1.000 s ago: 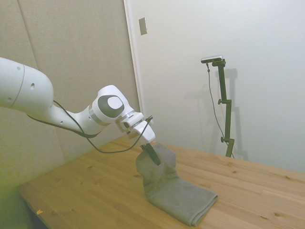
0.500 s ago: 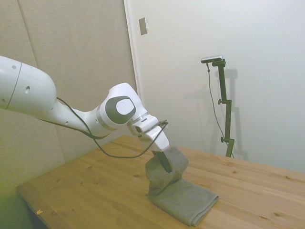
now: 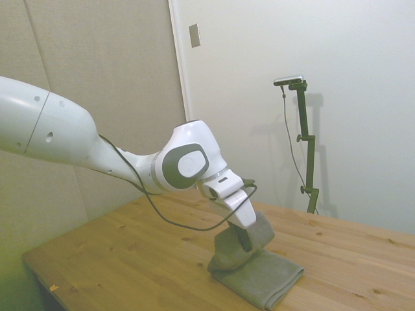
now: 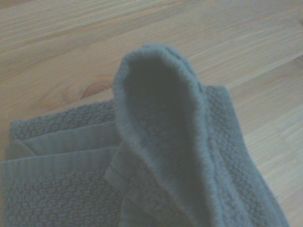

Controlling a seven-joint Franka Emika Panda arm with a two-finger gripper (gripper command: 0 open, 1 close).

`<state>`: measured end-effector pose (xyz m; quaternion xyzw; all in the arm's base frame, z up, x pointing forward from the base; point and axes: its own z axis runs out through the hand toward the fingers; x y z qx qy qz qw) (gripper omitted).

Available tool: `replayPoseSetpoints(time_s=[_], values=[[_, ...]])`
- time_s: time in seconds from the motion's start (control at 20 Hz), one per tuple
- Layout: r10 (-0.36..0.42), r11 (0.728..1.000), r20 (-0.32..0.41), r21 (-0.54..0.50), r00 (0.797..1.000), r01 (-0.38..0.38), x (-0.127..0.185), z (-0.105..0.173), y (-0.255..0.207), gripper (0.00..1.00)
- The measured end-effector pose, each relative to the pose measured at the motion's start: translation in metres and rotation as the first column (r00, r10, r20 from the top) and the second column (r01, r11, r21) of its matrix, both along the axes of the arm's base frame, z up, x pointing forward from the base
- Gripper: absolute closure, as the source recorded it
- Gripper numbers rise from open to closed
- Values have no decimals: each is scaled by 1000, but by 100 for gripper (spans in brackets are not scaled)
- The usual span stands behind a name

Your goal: Fold the towel

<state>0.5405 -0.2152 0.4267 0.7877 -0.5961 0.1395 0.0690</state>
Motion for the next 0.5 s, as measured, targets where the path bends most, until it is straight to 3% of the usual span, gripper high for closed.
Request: replayPoseSetpoints(time_s=[0.25,0.5], values=[[30,999,-25,43,999,-28,-2,-16,-16,0],[34,999,-19,38,999,-34,0,-11,-20,0]])
